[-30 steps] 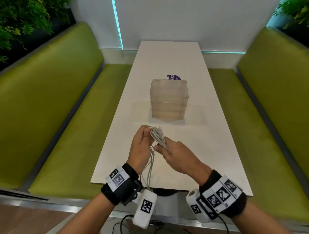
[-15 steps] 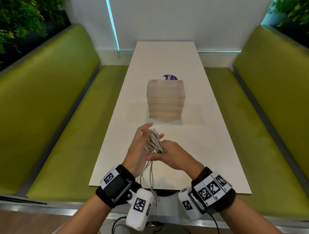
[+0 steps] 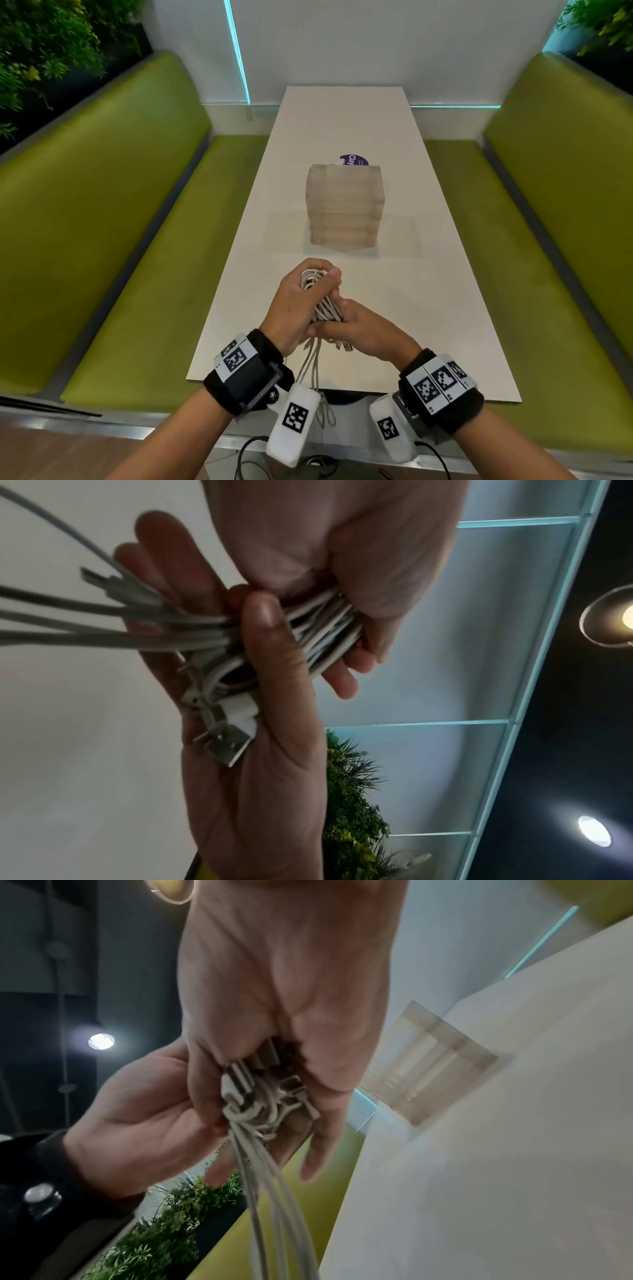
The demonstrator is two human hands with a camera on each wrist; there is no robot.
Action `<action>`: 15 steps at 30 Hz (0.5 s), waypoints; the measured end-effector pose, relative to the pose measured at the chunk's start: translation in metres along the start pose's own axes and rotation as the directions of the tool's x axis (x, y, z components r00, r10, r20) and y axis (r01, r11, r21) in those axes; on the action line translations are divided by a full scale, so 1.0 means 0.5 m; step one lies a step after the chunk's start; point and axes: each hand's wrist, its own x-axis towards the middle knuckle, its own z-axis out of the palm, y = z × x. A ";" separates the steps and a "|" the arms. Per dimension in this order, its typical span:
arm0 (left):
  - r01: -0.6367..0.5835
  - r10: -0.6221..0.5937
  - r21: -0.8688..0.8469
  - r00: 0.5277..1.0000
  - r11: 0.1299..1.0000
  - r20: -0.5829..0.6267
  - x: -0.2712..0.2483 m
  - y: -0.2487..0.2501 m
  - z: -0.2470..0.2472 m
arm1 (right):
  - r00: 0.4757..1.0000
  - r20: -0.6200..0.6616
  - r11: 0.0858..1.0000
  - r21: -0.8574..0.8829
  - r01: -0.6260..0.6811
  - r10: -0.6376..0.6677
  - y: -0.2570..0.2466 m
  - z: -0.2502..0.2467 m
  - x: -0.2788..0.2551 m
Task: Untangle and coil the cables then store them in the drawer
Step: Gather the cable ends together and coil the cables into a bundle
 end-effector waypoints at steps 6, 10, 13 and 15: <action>0.021 -0.024 0.057 0.999 0.998 0.037 0.003 0.006 0.010 | 0.997 -0.026 0.991 0.111 0.075 -0.073 0.021 0.018 -0.006; 0.019 -0.024 0.068 0.997 0.998 0.072 0.000 0.008 0.019 | 0.996 -0.055 0.985 0.157 0.076 -0.068 0.032 0.025 -0.004; 0.008 -0.017 0.109 0.996 0.994 0.082 -0.003 0.003 0.022 | 0.996 -0.084 0.990 0.129 0.052 -0.041 0.034 0.025 -0.006; 0.002 -0.013 0.128 0.996 0.992 0.085 -0.007 0.005 0.027 | 0.996 -0.084 0.990 0.136 0.050 -0.039 0.038 0.026 -0.007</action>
